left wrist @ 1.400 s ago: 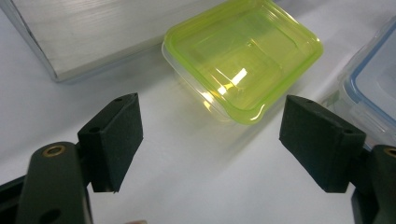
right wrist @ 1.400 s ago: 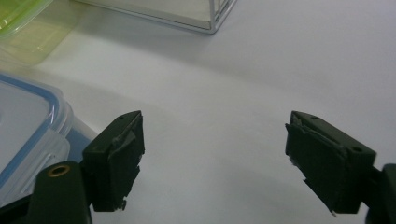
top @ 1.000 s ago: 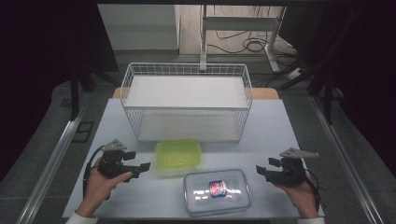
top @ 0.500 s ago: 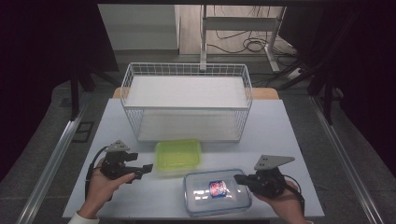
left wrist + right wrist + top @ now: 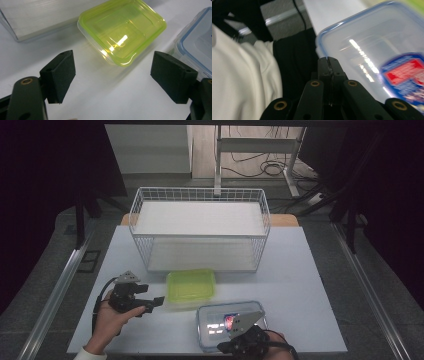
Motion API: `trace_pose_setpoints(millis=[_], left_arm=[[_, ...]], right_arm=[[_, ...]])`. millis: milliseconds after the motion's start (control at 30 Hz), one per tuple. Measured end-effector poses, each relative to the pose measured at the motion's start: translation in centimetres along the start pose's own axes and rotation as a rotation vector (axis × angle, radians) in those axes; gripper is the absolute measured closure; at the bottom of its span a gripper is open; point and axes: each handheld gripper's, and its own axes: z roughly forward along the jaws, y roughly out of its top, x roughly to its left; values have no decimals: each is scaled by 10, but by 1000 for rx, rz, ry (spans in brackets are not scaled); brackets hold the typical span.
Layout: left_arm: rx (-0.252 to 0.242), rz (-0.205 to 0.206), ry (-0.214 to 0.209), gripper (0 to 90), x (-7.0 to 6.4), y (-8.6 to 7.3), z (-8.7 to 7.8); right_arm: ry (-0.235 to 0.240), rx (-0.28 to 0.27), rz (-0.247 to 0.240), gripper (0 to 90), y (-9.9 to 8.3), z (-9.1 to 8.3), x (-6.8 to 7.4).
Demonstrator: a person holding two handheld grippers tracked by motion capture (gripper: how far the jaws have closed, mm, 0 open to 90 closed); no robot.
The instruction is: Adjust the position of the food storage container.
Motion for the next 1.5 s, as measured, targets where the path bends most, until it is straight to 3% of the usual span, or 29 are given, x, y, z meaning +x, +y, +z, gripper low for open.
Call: trace_pose_setpoints(millis=[167,500,833,1500], left_arm=[[1,5,1,195,0,0,1],[1,10,-1,194,-1,-1,3],[4,10,1,192,0,-1,3],[1,12,1,188,-1,-1,4]], right_arm=[[-18,52,-14,890,0,11,3],[-17,32,-9,890,1,13,2],[-55,8,11,891,2,13,0],[-71,6,22,890,6,17,-4]])
